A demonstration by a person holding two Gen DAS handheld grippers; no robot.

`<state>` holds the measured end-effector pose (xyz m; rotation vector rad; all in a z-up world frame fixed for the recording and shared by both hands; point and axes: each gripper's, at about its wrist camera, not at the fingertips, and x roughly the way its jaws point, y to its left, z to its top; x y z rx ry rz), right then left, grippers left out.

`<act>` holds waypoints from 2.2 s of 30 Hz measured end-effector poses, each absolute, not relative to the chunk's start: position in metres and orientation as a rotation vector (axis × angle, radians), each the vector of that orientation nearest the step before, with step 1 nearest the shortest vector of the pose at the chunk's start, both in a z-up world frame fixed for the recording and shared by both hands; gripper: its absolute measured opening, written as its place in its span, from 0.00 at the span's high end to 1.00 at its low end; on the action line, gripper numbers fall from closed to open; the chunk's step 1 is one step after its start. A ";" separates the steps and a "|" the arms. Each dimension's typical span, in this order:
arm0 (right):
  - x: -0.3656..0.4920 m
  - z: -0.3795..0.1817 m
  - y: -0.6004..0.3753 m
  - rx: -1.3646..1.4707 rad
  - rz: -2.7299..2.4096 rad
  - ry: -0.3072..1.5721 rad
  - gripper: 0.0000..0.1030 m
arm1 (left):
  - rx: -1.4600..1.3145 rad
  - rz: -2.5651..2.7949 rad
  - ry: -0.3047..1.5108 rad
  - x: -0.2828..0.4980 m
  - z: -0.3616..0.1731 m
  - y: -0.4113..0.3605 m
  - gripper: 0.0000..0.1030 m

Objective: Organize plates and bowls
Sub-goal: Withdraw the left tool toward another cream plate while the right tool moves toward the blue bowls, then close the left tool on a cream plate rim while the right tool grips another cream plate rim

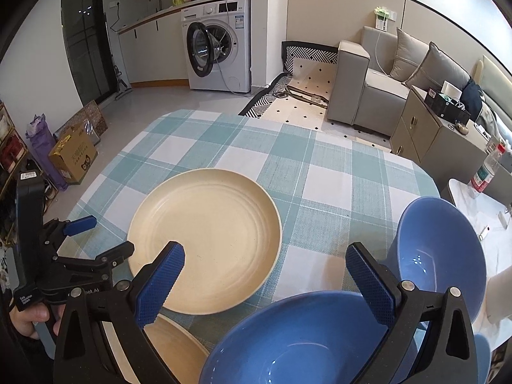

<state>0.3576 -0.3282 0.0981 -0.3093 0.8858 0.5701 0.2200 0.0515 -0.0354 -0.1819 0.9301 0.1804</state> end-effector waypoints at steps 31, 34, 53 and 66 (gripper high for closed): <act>0.370 0.078 -0.283 -0.374 0.596 0.938 0.01 | -0.193 0.243 0.994 0.212 -0.057 0.094 0.06; 0.367 0.078 -0.269 -0.392 0.610 0.941 0.01 | -0.193 0.253 0.985 0.208 -0.054 0.101 0.06; 0.378 0.042 -0.228 -0.437 0.629 1.109 0.01 | -0.173 0.248 0.994 0.204 -0.056 0.098 0.12; 0.399 0.022 -0.219 -0.448 0.647 1.227 0.27 | -0.189 0.195 0.979 0.205 -0.056 0.094 0.32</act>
